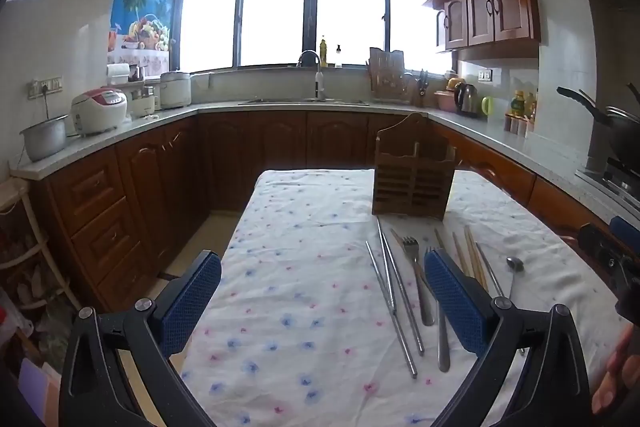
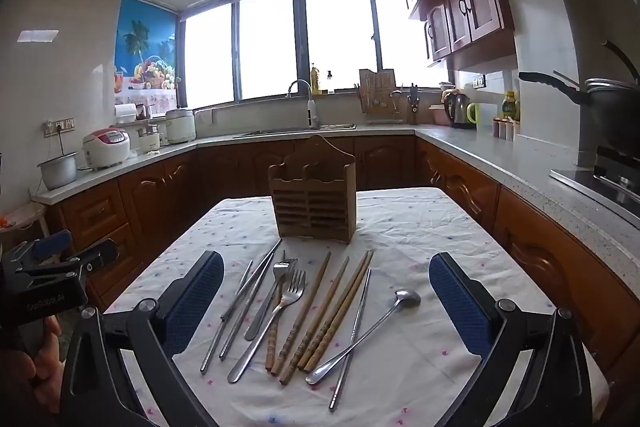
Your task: Organize utensils
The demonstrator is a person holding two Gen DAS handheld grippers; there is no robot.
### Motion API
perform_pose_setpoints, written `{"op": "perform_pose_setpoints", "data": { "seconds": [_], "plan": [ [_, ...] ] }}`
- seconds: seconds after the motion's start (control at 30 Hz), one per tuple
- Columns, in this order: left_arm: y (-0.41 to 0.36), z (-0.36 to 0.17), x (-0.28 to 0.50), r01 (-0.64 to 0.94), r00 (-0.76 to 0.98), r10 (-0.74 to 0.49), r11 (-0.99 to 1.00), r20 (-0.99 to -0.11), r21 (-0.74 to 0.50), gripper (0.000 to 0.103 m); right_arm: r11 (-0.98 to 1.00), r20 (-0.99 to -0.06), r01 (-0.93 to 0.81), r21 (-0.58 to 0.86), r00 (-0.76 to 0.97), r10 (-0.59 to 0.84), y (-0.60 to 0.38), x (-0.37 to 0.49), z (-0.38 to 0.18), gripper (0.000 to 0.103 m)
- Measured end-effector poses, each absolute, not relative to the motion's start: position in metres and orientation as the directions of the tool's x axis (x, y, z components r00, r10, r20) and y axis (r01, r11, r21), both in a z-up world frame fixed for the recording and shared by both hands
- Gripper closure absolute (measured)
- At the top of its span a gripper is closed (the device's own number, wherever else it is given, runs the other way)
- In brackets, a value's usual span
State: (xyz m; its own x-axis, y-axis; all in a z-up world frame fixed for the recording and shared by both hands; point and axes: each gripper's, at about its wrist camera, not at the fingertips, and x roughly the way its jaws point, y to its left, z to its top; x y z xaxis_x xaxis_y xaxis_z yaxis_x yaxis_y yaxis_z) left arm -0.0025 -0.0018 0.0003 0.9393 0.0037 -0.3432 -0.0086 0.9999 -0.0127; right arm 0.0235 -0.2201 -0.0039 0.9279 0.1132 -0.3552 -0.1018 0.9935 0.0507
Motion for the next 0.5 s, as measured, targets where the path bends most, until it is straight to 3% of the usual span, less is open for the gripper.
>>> {"op": "perform_pose_setpoints", "data": {
  "seconds": [0.17,0.5],
  "plan": [
    [-0.002,0.001,0.004,0.002,0.916,-0.017,0.999,-0.4,-0.039,0.001,0.994,-0.35,-0.092,0.067,0.93,0.109,-0.221,0.024,-0.003,0.0],
    [-0.004,-0.002,0.007,0.001,0.921,-0.014,0.999,-0.39,-0.035,0.001,0.994,-0.345,-0.099,0.054,0.932,0.111,-0.219,0.014,0.0,0.0]
  ]
}}
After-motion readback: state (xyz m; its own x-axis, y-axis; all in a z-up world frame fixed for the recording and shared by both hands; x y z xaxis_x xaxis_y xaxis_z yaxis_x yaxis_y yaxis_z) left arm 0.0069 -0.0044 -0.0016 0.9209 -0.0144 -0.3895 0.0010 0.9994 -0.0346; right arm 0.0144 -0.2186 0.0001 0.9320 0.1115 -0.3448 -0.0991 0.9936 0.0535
